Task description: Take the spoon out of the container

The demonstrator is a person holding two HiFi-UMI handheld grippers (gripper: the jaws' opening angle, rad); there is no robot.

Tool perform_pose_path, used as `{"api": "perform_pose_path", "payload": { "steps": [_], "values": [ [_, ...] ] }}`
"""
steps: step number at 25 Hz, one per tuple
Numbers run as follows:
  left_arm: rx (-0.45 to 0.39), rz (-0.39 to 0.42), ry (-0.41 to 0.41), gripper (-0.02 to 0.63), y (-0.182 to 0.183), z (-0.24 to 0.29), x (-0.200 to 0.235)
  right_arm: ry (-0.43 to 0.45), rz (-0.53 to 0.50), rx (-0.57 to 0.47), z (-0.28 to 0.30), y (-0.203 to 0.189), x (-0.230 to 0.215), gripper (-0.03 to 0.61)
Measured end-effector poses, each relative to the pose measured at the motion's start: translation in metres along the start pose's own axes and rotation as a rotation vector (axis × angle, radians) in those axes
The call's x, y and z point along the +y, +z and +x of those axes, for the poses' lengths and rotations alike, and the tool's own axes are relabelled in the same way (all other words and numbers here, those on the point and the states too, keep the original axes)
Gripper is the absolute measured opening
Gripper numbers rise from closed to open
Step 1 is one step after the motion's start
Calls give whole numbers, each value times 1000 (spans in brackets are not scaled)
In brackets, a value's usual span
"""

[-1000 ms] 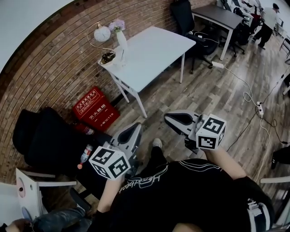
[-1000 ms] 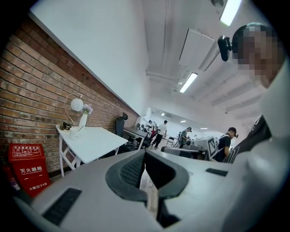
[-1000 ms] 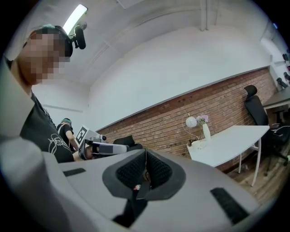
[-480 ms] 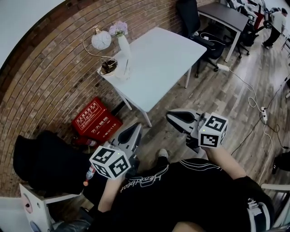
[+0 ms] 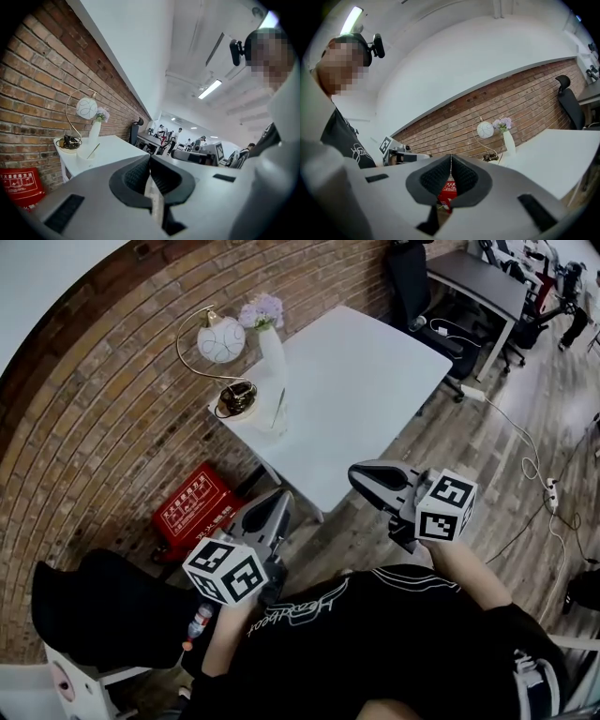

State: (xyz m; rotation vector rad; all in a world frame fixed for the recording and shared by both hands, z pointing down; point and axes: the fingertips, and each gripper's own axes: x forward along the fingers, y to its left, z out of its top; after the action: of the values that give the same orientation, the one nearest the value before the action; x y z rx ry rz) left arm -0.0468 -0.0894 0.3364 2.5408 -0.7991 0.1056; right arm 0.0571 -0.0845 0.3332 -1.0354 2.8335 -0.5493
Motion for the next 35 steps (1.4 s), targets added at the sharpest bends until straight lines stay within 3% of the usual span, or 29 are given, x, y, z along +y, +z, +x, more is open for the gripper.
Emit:
{"api": "perform_pose_path", "payload": {
  "steps": [11,29,30,32,35],
  "values": [
    [-4,-34,29,5,7,32,47,12,14,18,30,4,-40,-2],
    [15,-163,196,5,24,94,152,121,114,101,134,8,-159,2],
    [14,-168,203,5,24,95,157,125,117,103,140,9,-163,9],
    [13,-178,217,5,26,97,166,130,118,115,151,8,-172,88],
    [9,-190,238,5,28,98,179,132,122,132,168,7,-186,104]
  ]
}}
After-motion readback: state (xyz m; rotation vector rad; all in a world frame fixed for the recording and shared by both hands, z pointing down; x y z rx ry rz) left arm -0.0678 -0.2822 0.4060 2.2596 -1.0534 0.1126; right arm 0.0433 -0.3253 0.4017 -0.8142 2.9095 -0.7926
